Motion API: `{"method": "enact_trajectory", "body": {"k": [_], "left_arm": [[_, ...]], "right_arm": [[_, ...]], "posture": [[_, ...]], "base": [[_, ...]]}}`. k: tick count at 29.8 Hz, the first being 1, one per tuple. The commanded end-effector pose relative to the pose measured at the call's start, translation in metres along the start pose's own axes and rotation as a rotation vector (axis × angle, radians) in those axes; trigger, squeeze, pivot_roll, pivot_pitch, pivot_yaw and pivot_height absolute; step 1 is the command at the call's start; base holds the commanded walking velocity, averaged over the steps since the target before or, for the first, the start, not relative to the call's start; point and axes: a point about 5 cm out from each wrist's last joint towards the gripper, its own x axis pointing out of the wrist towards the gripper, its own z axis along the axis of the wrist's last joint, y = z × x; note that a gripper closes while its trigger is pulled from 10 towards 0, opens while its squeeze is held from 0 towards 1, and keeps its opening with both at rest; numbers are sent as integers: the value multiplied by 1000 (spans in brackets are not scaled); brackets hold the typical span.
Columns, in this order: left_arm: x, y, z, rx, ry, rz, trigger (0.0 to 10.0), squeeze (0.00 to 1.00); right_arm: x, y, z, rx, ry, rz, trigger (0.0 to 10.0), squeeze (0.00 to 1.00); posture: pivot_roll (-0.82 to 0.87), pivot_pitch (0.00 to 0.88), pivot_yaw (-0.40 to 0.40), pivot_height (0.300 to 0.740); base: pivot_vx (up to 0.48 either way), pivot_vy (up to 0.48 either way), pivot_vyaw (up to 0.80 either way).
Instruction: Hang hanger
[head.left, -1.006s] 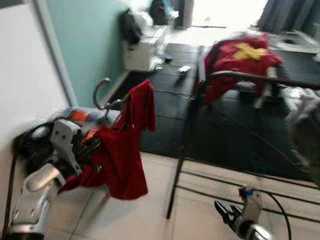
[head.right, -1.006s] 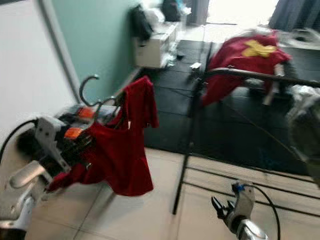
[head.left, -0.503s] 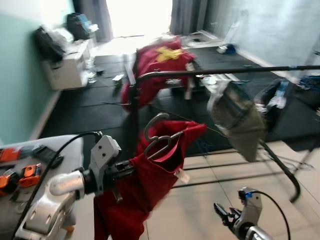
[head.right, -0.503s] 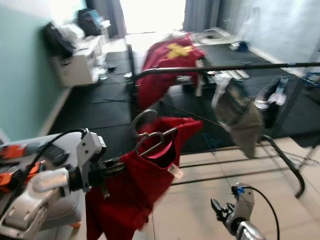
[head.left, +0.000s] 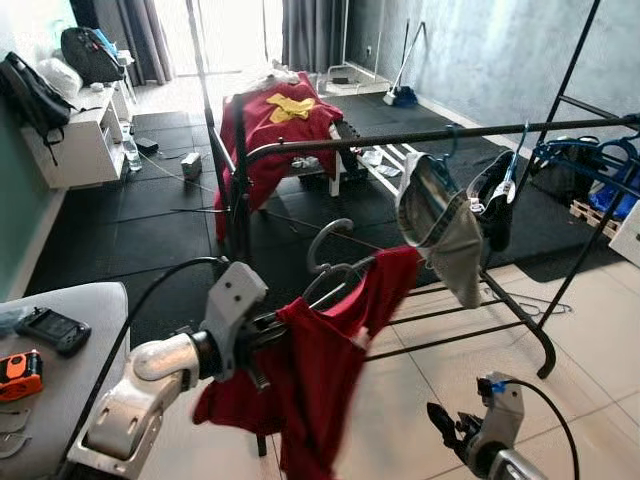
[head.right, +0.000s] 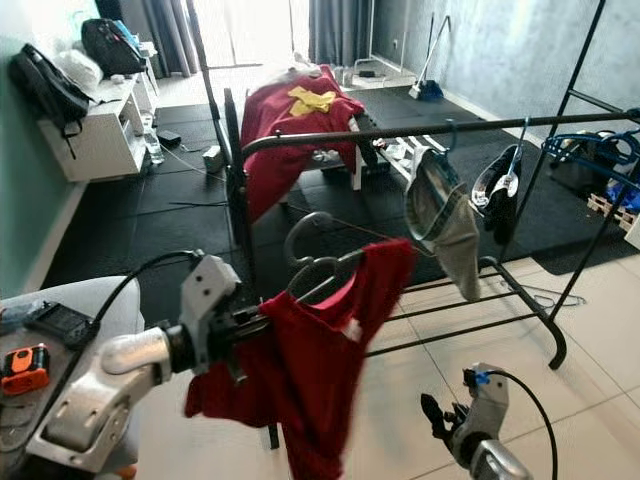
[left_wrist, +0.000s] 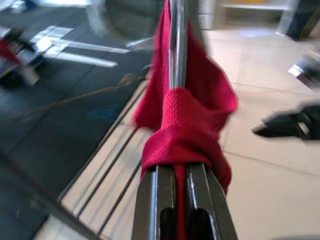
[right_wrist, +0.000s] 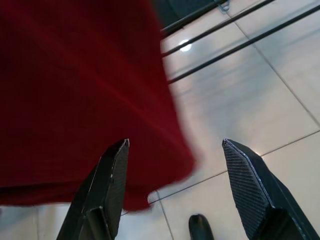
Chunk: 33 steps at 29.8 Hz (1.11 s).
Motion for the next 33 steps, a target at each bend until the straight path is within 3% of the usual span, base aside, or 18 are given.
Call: {"method": "enact_trajectory", "body": {"k": [1,5,16,21,25,33], "left_arm": [[10,-7,16,-15,-48,-16,10000,0],[13,-12,21,-49,-63,-28,10000,0],[23,-15,22,-125,-10,115,10000,0],[26,-16,28,-144,-22,125,10000,0],[32,-37,40,-175,-72,34,10000,0],[38,-46,40,-240,-54,81,10000,0]], "right_arm": [[1,1,1,0,-7,-2,10000,0],[1,0,1,2,-8,-3,10000,0],[0,-1,1,5,-7,-8,10000,0],[0,-1,1,5,-6,-9,10000,0],[0,-1,2,8,-6,-10,10000,0],[0,-1,2,11,-6,-10,10000,0]], "posture": [[-82,0,12,740],[-79,0,11,740],[-81,0,13,740],[-81,0,13,740],[-78,0,12,740],[-79,0,12,740]], "base": [[480,0,0],[480,0,0],[480,0,0],[480,0,0],[291,0,0],[0,0,0]]}}
